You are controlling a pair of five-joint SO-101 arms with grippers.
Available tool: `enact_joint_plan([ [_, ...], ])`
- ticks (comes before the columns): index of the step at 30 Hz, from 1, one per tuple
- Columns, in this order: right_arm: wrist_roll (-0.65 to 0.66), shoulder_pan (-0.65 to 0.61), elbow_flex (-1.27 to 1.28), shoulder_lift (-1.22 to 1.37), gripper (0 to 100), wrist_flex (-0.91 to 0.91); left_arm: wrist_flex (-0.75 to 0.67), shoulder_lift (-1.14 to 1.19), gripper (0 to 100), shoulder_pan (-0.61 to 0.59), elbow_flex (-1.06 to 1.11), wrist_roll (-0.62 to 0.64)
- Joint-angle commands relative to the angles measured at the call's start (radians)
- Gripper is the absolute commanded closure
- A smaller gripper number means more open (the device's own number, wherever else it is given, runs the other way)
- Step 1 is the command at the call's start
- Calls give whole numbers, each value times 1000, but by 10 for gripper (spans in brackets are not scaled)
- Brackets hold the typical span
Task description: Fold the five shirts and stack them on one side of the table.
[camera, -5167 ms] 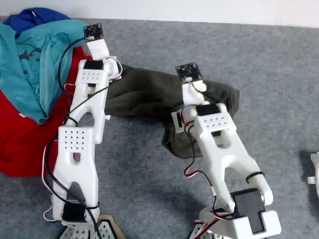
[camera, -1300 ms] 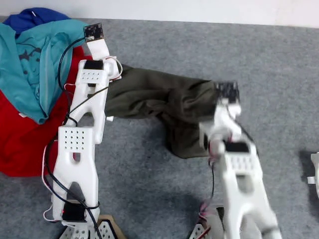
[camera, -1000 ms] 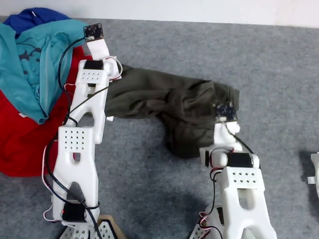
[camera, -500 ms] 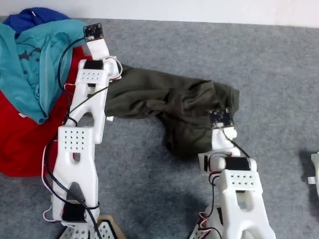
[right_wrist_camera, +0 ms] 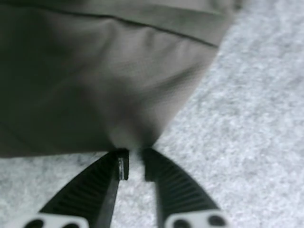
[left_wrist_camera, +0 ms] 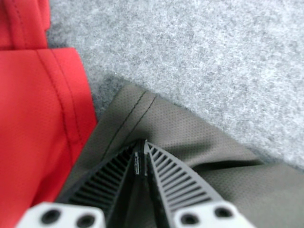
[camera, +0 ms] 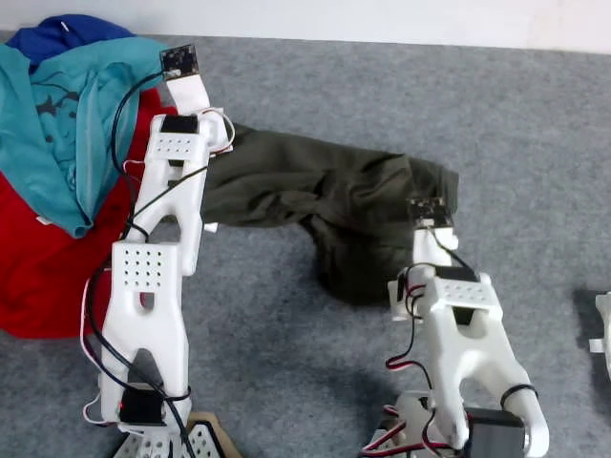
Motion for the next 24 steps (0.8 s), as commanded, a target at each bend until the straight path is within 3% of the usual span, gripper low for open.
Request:
enact_joint_plan([
  [1, 9, 5, -42, -5, 987, -28, -8, 2, 990, -28, -18, 2],
  [11, 2, 5, -45, -67, 988, -79, -8, 2, 990, -28, -18, 2],
  [14, -69, 5, -50, -85, 988, -84, -8, 2, 990, -28, -18, 2],
  [24, -86, -4, -50, -88, 988, -285, -9, 2, 990, -27, -18, 2],
])
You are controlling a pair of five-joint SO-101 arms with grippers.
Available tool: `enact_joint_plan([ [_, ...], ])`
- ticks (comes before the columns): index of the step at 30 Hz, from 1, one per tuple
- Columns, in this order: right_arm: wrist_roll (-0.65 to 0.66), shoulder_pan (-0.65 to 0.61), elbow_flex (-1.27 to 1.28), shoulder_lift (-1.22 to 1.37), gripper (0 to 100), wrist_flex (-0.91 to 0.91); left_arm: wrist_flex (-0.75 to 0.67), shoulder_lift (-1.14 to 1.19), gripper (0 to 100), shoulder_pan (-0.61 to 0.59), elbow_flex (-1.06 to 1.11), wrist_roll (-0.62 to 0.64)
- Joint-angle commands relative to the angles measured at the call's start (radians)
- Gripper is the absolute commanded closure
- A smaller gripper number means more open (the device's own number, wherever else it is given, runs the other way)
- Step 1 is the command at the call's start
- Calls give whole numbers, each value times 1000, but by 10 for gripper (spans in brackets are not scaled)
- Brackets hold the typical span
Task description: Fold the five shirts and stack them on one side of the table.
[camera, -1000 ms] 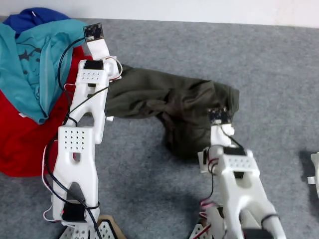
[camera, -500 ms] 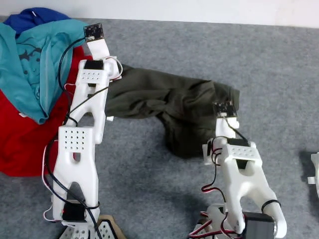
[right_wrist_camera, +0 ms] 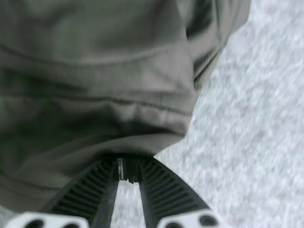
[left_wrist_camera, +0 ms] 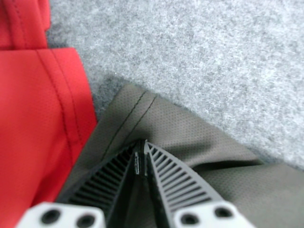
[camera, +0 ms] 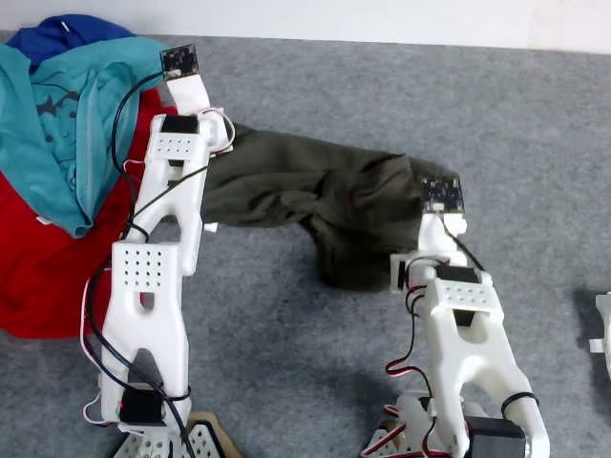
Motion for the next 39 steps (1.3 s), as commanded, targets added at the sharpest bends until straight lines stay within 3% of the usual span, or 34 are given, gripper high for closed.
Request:
enact_joint_plan([
  [1, -15, -7, -50, -33, 988, -93, -9, 2, 990, -27, -18, 2],
  [9, -15, -64, -117, -10, 988, -120, -11, 2, 990, -27, -18, 2],
  [18, -15, -44, -466, 440, 988, -114, -12, 2, 990, -27, -18, 2],
  [29, -72, -31, -728, 604, 988, -113, -12, 2, 990, -24, -18, 2],
  [35, -17, -39, -742, 490, 964, 151, -12, 2, 990, -22, -18, 2],
  [39, 0, -82, -556, 289, 902, 208, -12, 2, 990, -22, -18, 2],
])
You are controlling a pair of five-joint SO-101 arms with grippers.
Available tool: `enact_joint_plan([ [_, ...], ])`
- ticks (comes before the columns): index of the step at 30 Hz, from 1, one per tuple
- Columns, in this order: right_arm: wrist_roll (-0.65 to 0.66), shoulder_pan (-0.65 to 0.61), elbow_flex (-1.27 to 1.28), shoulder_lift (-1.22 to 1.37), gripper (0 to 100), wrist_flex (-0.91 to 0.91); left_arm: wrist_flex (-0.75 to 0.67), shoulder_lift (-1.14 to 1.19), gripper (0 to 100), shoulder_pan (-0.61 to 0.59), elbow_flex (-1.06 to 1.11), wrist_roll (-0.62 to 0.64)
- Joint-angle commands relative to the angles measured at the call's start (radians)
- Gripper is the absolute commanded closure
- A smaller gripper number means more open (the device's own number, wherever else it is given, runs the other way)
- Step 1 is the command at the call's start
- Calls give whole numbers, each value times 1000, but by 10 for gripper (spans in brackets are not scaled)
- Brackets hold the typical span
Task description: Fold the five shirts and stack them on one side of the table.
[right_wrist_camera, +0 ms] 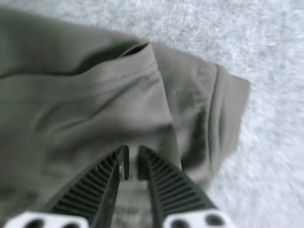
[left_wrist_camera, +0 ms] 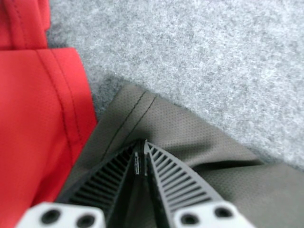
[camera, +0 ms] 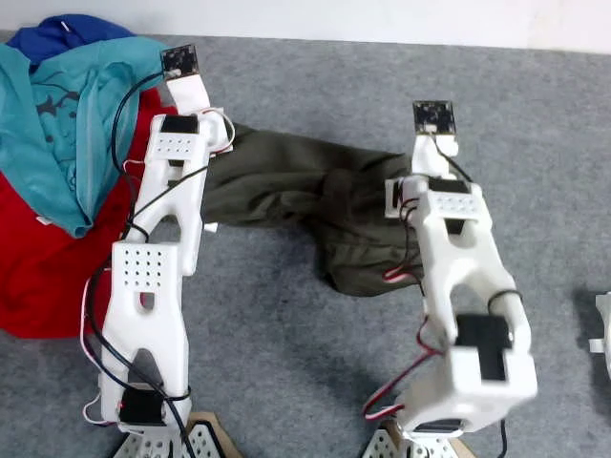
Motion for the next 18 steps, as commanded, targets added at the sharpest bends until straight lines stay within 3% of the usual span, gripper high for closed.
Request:
enact_joint_plan([
  [1, 51, -61, 173, -228, 882, 24, -12, 2, 990, -22, -18, 2],
  [5, 144, -157, 417, -450, 803, 24, -12, 2, 990, -22, -18, 2],
  [10, 215, -286, 605, -633, 789, 38, -12, 2, 990, -24, -18, 2],
  [18, 265, -401, 651, -664, 789, 77, -12, 2, 990, -25, -18, 2],
])
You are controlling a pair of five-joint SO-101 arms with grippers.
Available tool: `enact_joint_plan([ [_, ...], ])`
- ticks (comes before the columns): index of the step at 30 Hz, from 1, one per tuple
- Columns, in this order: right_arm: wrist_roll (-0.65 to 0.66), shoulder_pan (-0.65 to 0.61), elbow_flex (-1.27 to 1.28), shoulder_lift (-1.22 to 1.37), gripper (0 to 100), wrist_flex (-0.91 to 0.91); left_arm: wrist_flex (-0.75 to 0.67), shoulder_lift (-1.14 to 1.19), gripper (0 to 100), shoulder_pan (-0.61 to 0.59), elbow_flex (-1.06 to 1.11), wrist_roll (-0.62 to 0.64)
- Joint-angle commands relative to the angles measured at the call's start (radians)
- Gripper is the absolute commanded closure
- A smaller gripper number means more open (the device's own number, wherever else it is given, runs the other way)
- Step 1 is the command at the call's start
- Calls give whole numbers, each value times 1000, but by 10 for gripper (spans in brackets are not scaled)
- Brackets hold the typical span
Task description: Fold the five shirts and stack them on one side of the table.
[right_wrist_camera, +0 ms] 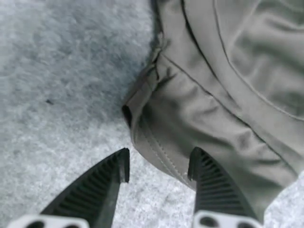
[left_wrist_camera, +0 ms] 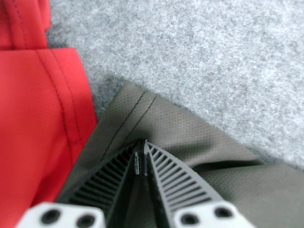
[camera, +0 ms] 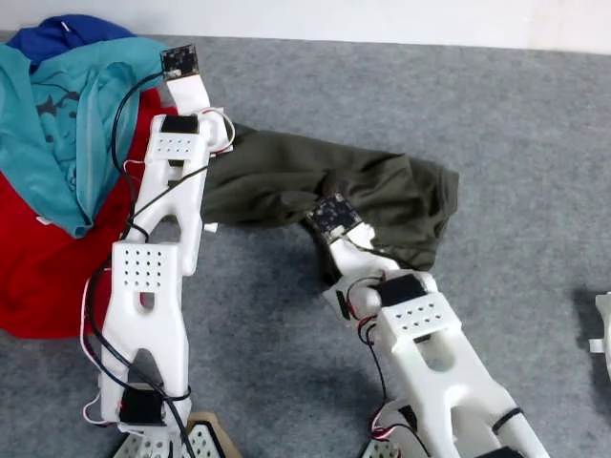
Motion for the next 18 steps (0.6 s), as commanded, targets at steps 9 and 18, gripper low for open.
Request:
enact_joint_plan([
  [9, 49, -127, 15, -15, 789, -114, -12, 2, 990, -25, -18, 2],
  [18, 114, 7, -82, 363, 797, -302, -12, 2, 990, -25, -18, 2],
])
